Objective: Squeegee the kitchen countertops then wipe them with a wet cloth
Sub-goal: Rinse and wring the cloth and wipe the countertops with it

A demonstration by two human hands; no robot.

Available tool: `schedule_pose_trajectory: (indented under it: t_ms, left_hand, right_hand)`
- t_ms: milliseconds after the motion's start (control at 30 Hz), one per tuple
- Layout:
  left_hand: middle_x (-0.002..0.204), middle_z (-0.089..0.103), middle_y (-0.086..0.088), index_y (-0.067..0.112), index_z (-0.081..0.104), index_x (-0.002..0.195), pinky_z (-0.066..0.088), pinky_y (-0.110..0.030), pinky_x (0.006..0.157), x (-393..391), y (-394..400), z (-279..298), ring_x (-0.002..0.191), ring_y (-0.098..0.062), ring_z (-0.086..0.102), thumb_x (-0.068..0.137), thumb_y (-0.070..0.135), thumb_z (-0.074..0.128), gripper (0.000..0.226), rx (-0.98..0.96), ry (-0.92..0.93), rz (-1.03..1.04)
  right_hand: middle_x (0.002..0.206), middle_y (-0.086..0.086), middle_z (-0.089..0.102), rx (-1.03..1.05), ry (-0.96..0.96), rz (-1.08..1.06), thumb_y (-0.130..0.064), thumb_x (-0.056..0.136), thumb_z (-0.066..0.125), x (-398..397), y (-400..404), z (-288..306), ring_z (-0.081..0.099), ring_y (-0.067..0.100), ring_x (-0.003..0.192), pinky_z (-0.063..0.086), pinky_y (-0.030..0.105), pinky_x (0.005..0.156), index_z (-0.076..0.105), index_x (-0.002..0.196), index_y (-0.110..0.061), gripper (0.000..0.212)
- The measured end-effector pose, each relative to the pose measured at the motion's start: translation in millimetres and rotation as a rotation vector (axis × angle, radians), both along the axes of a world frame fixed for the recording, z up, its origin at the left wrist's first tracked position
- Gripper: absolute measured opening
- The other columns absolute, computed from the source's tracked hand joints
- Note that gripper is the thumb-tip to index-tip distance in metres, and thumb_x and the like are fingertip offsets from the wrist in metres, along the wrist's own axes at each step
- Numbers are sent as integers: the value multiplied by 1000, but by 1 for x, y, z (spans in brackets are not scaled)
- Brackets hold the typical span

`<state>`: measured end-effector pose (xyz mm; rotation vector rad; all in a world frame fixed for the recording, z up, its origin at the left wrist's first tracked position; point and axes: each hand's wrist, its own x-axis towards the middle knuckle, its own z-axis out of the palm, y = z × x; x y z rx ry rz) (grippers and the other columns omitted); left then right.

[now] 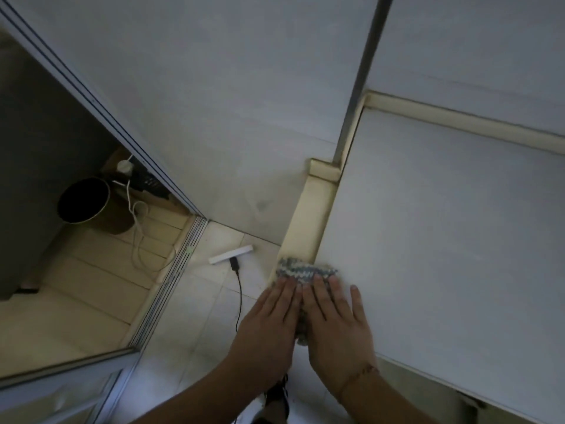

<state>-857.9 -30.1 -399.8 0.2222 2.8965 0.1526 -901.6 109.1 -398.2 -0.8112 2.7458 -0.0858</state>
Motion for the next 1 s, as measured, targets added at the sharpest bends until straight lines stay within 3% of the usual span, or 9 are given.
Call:
schedule_pose_trajectory:
  t_ms: [67,233,367,467,533,600,667,900,1000]
  left_hand:
    - [136,55,-16,2,58,129,14,-38,112,1,-12,-3,127,-29,51,80,33,39,61,4,-3,-23]
    - [137,53,-20,-2,56,128,23,-41,108,-11,-19,-9,128,-34,49,80,32,37,62,36,83,-63]
    - [149,35,-24,-4,38,142,29,-46,114,-63,-22,-17,140,-36,31,84,33,29,69,32,80,-57]
    - [156,16,-24,-3,16,150,20,-46,117,-114,-21,-24,146,-35,12,90,29,24,68,-5,53,-53]
    - [158,11,-23,-2,12,151,17,-44,118,-141,-24,-27,147,-34,7,90,28,22,69,-41,70,-59]
    - [157,12,-23,-2,13,151,18,-43,118,-164,-25,-30,147,-34,9,89,27,22,69,-56,92,-72]
    - [157,16,-23,-2,16,150,20,-42,117,-182,-25,-31,147,-33,12,89,27,30,69,-64,96,-80]
    - [155,24,-20,0,27,149,20,-35,118,-203,-33,-21,145,-30,21,90,19,44,64,30,114,-67]
    - [150,36,-13,8,40,144,32,-30,109,-201,-37,-10,141,-24,31,91,16,48,54,98,140,-41]
  right_hand:
    - [136,12,57,17,1,17,-32,77,34,0,-11,2,50,39,127,13,54,109,62,127,-9,61]
    - [137,11,57,102,-7,114,-40,81,35,-20,-17,4,46,36,132,21,59,107,61,130,-9,63]
    - [143,11,51,141,13,35,-43,82,37,-63,-29,-1,40,34,137,17,59,110,54,136,-8,67]
    - [137,12,56,112,63,-58,-34,82,29,-105,-40,1,44,33,135,17,57,112,58,132,-6,64]
    - [146,8,48,120,85,-68,-33,84,22,-129,-45,4,34,30,141,11,55,115,51,139,-9,66]
    - [158,3,26,118,71,-82,-32,90,20,-148,-46,5,10,23,149,0,51,118,29,150,-14,63]
    - [161,-3,14,107,51,-120,-30,96,26,-165,-47,3,-2,18,150,-5,47,118,17,154,-18,59]
    - [155,-1,31,22,70,-174,-28,95,38,-191,-52,-3,11,20,149,4,44,119,31,149,-21,55]
    - [153,1,37,52,87,-179,-27,95,39,-184,-59,-6,14,21,148,6,44,119,33,149,-17,55]
